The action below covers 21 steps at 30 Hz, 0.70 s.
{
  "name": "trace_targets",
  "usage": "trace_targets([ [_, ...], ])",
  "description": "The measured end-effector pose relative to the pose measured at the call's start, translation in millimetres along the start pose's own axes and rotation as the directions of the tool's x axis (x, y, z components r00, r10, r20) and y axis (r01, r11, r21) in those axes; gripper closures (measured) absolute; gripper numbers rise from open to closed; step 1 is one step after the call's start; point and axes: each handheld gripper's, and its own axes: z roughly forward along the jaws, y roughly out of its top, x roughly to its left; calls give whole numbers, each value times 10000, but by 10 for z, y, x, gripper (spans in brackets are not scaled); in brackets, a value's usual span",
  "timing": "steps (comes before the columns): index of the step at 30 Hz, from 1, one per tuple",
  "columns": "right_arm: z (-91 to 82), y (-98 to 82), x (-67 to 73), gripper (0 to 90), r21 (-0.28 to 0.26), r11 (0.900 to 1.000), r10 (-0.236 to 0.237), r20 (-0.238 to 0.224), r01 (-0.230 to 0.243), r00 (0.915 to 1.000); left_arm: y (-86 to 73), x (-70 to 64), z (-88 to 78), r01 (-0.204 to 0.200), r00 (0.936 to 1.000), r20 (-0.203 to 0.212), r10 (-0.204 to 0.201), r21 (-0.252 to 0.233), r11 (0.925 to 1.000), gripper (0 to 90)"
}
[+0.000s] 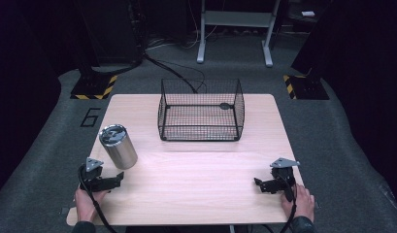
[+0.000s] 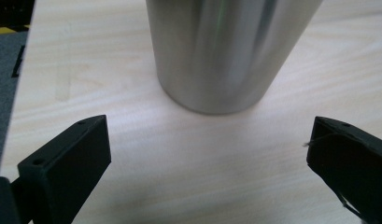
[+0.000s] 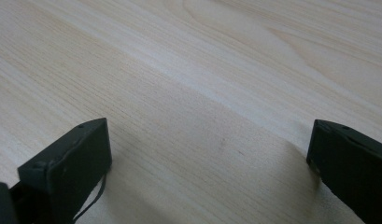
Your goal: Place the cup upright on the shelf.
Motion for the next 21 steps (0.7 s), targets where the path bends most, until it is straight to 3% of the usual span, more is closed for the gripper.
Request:
trace_targets([
  [10, 0, 0, 0, 0, 0, 10000, -4, -3, 4, 10000, 301, -29, -127, 153, 9995, 305, -129, -804, 9966, 0],
  [13, 0, 0, -2, 0, 1, 10000, -10, -15, 10, 10000, 446, -60, -156, 216, 9990, 413, -169, -1167, 9929, 0],
  [21, -4, 2, -4, 0, 103, 9999, -41, -41, 42, 10000, 635, -155, -143, 254, 9990, 413, -181, -1839, 9826, 0],
])
